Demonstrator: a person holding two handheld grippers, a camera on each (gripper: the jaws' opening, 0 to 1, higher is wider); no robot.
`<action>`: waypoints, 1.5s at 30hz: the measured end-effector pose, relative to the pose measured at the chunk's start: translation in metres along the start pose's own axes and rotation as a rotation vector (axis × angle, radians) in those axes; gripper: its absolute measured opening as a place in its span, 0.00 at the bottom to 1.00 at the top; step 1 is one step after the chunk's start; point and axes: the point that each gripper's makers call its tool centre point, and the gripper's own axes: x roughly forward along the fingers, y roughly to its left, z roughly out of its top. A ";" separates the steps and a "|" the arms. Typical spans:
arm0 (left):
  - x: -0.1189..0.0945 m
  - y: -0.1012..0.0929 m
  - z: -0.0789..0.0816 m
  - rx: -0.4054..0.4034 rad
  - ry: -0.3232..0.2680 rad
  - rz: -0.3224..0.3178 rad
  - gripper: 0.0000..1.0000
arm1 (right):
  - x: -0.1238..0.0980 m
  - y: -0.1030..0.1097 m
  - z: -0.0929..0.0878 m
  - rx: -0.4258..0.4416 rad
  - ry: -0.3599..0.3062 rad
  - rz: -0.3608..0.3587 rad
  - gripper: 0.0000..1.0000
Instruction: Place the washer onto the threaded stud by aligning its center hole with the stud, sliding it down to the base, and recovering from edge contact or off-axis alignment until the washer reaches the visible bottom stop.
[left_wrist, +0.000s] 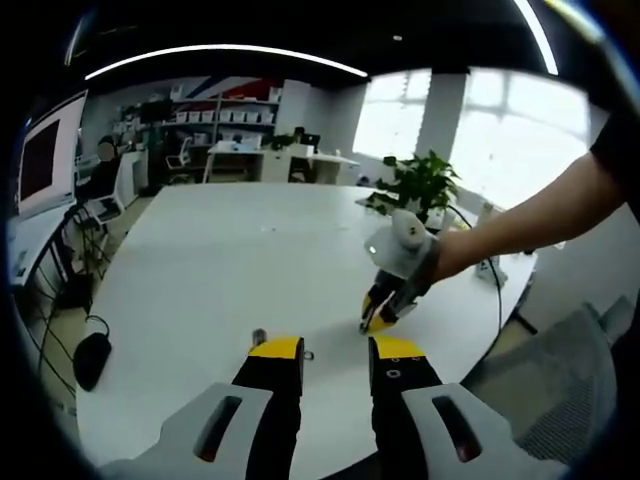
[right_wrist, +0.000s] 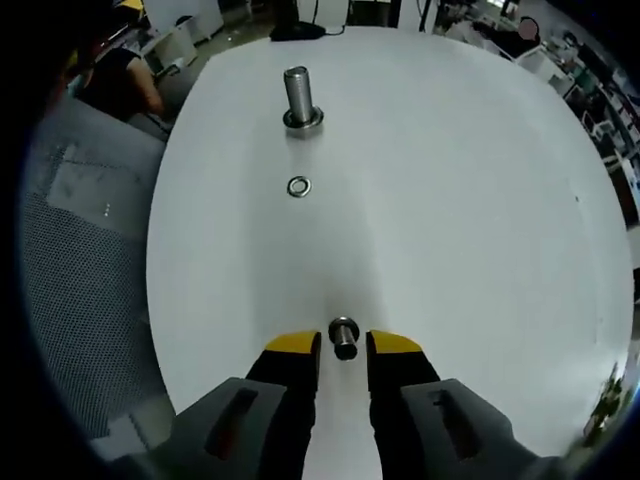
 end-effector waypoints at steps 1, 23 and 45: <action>0.000 0.000 0.000 -0.002 0.000 -0.001 0.24 | -0.002 0.000 0.002 0.006 -0.006 -0.002 0.23; -0.001 -0.002 0.002 -0.030 -0.017 -0.021 0.24 | -0.039 -0.010 0.069 0.030 -0.177 -0.056 0.27; -0.002 0.003 0.001 -0.052 -0.018 -0.006 0.23 | 0.010 0.020 0.110 -0.065 -0.165 0.026 0.26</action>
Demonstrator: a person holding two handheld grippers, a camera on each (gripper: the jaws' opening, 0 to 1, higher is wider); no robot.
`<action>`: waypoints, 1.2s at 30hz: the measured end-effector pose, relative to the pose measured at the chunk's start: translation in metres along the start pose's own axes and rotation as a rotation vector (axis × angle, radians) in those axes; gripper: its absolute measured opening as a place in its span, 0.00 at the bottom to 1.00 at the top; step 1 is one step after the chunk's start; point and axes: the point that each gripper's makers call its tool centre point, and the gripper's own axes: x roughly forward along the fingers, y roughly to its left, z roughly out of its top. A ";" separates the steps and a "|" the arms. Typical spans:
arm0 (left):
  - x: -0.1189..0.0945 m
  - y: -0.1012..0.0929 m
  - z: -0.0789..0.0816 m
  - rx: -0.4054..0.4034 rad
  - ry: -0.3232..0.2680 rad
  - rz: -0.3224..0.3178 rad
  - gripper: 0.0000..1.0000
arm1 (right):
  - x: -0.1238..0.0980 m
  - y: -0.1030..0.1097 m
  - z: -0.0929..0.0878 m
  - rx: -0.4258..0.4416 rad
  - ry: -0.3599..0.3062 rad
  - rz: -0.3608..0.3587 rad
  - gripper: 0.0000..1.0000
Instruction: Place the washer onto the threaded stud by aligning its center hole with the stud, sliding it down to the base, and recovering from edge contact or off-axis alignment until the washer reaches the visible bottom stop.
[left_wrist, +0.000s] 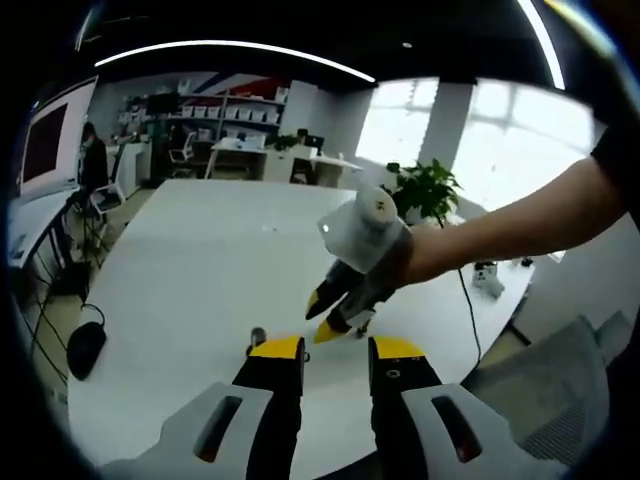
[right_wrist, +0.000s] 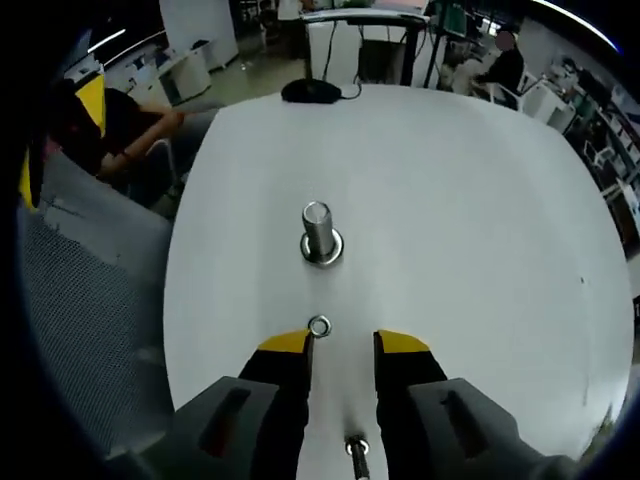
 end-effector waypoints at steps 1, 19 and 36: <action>0.000 0.000 0.000 -0.002 0.000 0.000 0.23 | 0.003 0.001 0.001 -0.001 0.003 0.005 0.26; -0.001 0.004 -0.001 -0.014 0.003 0.008 0.23 | 0.030 0.005 0.001 -0.047 0.036 0.042 0.25; -0.001 0.006 -0.001 -0.019 0.002 0.016 0.23 | 0.038 0.000 0.000 -0.051 0.055 0.020 0.25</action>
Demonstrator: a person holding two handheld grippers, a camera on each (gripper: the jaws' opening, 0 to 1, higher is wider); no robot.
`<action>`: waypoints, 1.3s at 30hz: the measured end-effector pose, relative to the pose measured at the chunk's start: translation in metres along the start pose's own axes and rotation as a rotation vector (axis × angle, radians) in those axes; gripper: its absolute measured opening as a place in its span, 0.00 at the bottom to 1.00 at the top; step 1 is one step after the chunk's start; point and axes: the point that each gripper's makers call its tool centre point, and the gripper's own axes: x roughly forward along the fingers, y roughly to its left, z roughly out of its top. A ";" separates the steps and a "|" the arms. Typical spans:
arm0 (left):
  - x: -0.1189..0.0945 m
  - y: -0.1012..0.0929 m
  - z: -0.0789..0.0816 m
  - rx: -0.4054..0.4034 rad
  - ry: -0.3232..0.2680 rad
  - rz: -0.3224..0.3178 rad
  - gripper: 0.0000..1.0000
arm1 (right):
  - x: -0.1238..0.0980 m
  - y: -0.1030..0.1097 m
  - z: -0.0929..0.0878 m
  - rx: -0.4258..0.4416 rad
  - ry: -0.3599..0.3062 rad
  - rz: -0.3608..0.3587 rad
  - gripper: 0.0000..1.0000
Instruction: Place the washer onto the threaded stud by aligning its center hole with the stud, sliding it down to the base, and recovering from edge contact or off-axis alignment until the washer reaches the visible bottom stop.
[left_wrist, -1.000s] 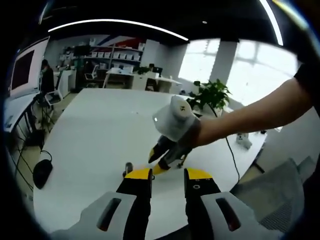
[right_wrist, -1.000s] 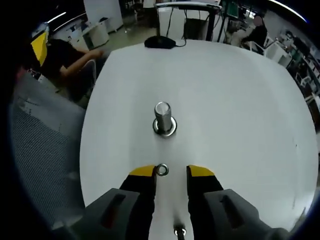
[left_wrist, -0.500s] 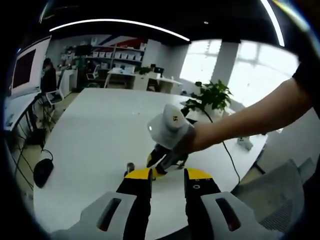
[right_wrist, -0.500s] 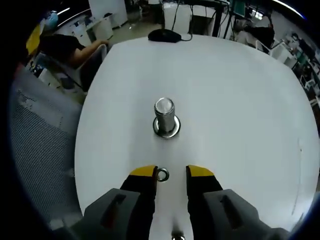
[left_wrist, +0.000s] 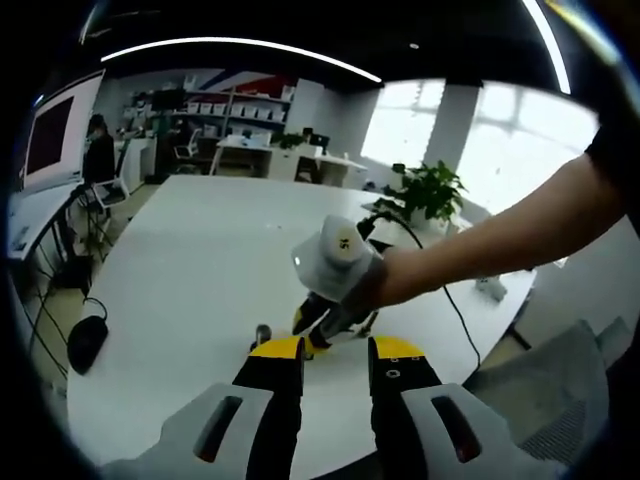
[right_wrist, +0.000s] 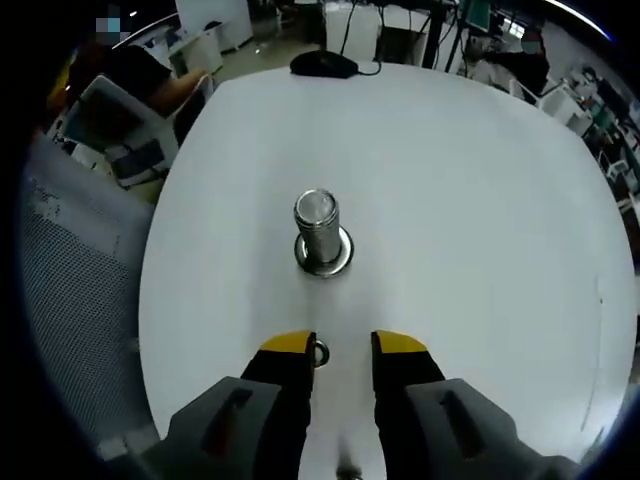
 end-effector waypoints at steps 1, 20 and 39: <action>0.000 0.000 0.000 0.000 -0.002 0.001 0.23 | 0.000 0.001 0.000 0.000 0.001 0.000 0.25; -0.002 0.004 0.000 -0.002 -0.003 0.015 0.23 | 0.002 0.000 -0.002 0.000 -0.003 0.005 0.25; -0.004 0.008 0.002 -0.013 -0.015 0.040 0.23 | -0.003 0.018 -0.015 -0.136 0.018 0.063 0.24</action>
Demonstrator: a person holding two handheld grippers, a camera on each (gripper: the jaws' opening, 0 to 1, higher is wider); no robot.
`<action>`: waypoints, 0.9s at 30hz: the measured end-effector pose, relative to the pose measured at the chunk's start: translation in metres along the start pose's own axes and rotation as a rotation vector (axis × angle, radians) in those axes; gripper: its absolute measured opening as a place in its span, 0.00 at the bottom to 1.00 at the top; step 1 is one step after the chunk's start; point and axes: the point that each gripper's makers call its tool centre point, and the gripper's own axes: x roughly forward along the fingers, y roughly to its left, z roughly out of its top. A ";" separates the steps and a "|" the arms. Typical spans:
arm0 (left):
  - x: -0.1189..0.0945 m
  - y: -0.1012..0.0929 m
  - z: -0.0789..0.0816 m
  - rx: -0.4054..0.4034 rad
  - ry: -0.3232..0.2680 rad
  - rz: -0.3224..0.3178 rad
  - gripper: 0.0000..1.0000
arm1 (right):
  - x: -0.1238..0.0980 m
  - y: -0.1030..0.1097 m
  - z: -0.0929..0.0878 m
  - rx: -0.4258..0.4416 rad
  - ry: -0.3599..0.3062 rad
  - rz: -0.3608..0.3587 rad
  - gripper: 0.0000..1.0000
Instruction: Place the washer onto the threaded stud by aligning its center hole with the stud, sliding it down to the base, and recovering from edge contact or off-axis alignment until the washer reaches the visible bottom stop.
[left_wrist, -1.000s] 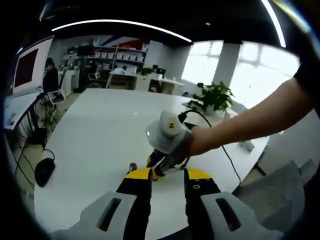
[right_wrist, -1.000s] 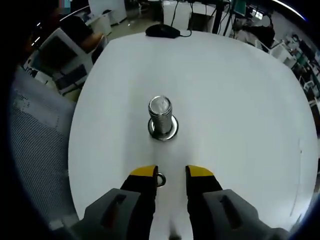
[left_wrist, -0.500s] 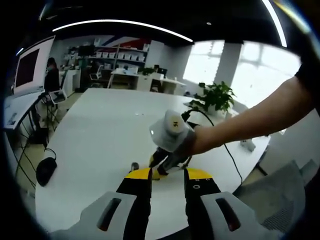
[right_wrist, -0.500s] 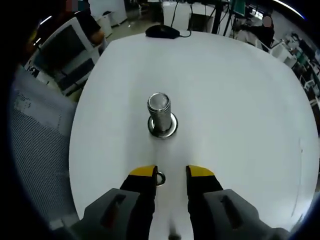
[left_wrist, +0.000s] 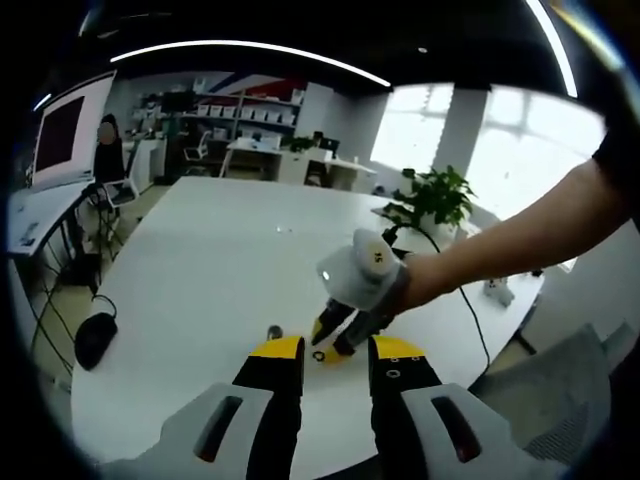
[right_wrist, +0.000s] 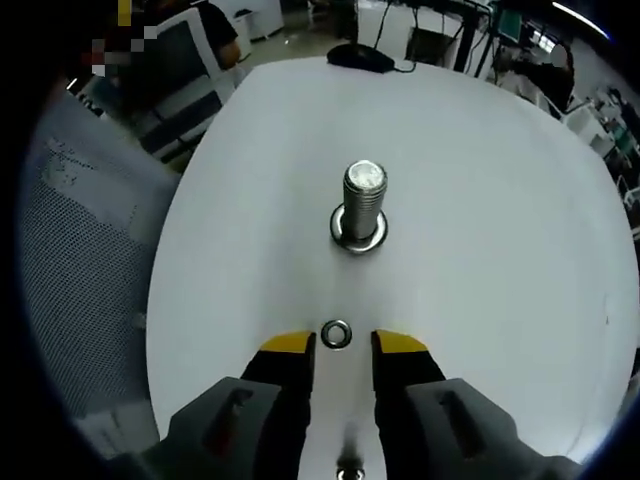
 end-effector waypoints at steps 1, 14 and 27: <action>0.000 0.000 0.000 0.000 0.000 0.001 0.23 | 0.000 0.001 0.000 -0.016 0.004 -0.002 0.23; -0.001 0.001 0.001 0.000 -0.005 0.003 0.24 | 0.000 0.006 0.000 -0.072 0.030 0.011 0.15; -0.001 0.002 0.000 0.007 0.000 0.009 0.24 | 0.000 0.005 -0.003 -0.052 0.036 -0.010 0.14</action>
